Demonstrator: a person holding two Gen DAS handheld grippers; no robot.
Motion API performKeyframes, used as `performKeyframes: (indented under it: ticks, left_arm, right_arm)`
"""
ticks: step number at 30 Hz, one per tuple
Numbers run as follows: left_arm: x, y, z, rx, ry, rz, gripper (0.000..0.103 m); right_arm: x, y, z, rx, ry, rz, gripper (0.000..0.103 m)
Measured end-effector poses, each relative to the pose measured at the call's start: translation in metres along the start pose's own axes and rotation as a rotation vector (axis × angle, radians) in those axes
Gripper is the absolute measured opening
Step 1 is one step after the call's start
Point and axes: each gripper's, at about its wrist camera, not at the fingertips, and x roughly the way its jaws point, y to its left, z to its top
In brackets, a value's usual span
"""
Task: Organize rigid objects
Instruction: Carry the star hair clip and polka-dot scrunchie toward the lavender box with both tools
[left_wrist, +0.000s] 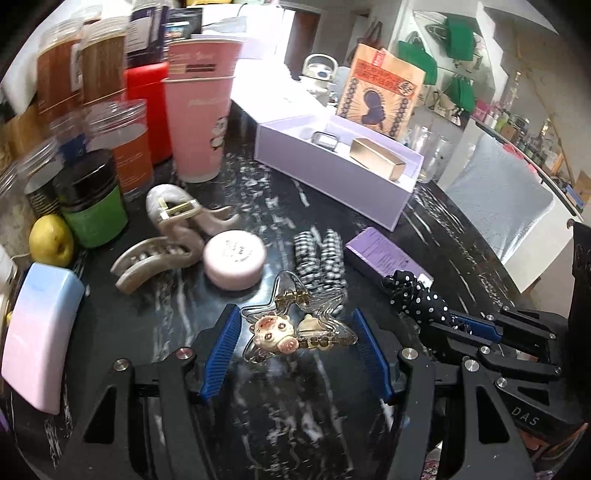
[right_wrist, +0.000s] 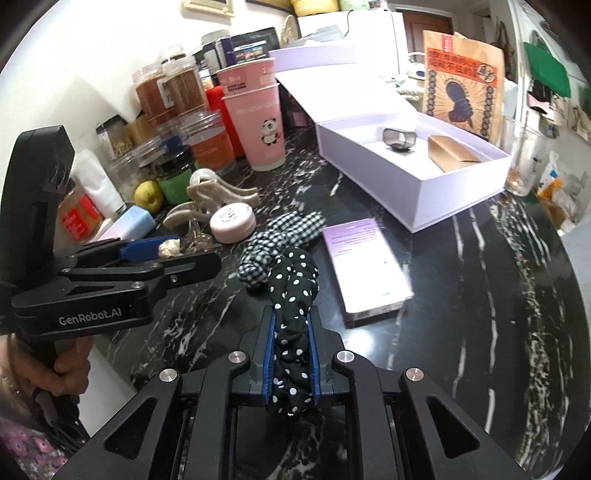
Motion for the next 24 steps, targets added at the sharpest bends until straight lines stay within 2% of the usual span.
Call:
performKeyframes:
  ticks: [24]
  left_arm:
    - [0.013,-0.076,0.025,0.166,0.028,-0.157,0.062]
  right_arm:
    - [-0.056,-0.029,-0.013,0.121,-0.072,-0.092,0.015]
